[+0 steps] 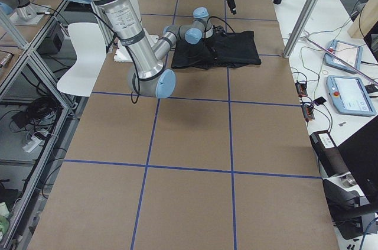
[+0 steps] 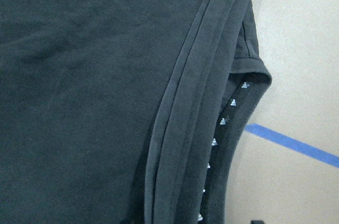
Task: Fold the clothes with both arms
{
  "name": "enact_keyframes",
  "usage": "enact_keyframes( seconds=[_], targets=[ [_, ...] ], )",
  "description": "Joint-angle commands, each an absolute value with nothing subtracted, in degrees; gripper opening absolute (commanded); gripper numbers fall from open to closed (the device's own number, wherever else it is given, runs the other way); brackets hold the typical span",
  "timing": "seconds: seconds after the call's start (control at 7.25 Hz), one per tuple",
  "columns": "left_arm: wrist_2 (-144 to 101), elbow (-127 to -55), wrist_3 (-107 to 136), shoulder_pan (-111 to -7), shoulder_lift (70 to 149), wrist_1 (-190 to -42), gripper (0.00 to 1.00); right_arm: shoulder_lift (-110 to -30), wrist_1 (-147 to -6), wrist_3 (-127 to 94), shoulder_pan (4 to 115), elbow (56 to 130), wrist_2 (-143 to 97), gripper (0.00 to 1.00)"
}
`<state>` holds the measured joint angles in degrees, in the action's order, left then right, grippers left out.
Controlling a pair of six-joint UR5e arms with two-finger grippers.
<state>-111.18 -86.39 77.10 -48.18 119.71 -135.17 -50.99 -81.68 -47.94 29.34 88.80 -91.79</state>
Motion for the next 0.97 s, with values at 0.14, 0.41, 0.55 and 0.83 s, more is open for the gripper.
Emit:
enact_keyframes(
  seconds=[0.14, 0.41, 0.55, 0.83],
  targets=[
    [-111.2, -86.4, 77.1, -48.3, 119.7, -135.2, 1.00, -48.8, -81.7, -47.4, 29.4, 86.3, -92.0, 0.62],
    [-111.9, -86.4, 77.2, -48.3, 119.7, -135.3, 1.00, -48.8, -81.7, -47.5, 29.4, 86.2, -92.3, 0.47],
    [-111.9, -86.4, 77.1, -48.3, 119.7, -135.3, 1.00, -48.7, -81.7, -47.6, 29.4, 85.5, -92.3, 0.46],
    [-111.9, -86.4, 77.1, -48.3, 119.7, -135.3, 1.00, -48.7, -81.7, -47.6, 29.4, 84.8, -92.5, 0.40]
  ],
)
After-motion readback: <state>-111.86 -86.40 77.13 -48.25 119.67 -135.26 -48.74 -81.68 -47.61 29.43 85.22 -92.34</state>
